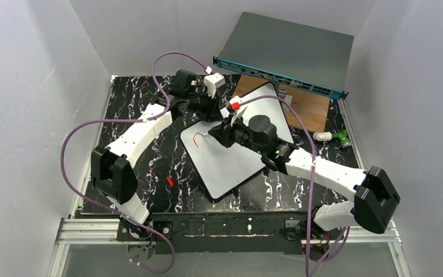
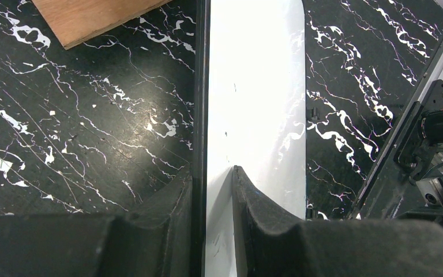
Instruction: Write a sentence on the whiteboard
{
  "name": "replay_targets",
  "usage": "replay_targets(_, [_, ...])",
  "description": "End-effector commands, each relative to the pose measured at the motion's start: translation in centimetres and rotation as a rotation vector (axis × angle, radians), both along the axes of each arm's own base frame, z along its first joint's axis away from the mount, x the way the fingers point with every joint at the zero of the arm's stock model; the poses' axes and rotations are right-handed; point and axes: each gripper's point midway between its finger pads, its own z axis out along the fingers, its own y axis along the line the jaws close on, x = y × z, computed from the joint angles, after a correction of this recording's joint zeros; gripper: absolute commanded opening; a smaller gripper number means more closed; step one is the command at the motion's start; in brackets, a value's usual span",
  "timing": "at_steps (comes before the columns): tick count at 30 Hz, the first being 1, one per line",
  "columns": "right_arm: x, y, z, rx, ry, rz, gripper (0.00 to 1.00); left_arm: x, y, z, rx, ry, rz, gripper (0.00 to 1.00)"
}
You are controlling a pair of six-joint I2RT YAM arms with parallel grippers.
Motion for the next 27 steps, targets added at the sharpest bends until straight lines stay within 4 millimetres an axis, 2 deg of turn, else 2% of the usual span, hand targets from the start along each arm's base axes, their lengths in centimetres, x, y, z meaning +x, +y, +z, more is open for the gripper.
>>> replay_targets(1, [0.8, -1.4, -2.2, -0.07, 0.007, -0.057, 0.01, -2.5, 1.6, -4.6, 0.18, 0.092, -0.043, 0.0])
replay_targets(14, [-1.0, 0.9, -1.9, -0.044, 0.033, 0.058, 0.01, -2.5, 1.5, -4.5, 0.179, 0.088, -0.042, 0.0])
replay_targets(27, [-0.9, 2.4, -1.1, -0.025, 0.033, 0.077, 0.01, -2.6, 1.6, -4.5, 0.177, 0.091, -0.043, 0.0])
